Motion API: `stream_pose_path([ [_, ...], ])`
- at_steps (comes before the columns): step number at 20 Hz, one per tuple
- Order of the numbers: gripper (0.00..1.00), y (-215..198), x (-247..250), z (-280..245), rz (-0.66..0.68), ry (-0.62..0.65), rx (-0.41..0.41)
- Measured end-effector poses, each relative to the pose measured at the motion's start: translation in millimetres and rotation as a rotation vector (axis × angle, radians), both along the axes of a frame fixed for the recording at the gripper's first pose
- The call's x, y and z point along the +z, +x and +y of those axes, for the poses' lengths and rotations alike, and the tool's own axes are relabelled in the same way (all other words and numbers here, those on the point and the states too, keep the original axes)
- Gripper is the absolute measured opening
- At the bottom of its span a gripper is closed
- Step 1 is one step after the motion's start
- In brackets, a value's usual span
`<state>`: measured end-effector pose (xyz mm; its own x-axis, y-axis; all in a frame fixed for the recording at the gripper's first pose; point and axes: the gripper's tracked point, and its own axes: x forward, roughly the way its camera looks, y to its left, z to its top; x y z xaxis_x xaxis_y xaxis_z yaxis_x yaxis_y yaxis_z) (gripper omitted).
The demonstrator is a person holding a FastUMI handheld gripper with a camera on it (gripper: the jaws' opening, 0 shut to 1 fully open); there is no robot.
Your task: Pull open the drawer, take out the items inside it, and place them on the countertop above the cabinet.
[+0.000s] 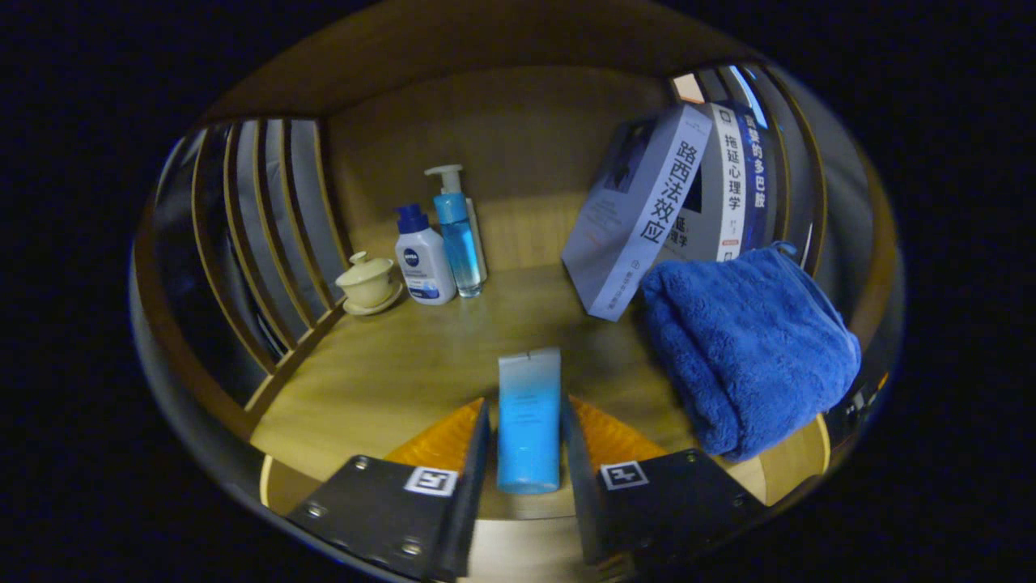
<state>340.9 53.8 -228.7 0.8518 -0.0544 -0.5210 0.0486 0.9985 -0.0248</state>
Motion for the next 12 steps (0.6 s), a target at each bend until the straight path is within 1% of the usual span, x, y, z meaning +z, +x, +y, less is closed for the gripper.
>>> stream_pose_path([
  [1, 0.66, -3.7, 1.7, -3.1, -0.011, -0.029, -0.009],
  [4, 1.0, -9.7, 15.7, 3.8, -0.09, -0.089, 0.02],
  [6, 1.0, -18.1, 28.2, 5.0, -0.135, -0.123, 0.023],
  [9, 1.0, -35.7, 44.6, 3.6, -0.196, -0.145, -0.005],
  [12, 1.0, -53.1, 56.3, 11.4, -0.225, -0.114, -0.001],
])
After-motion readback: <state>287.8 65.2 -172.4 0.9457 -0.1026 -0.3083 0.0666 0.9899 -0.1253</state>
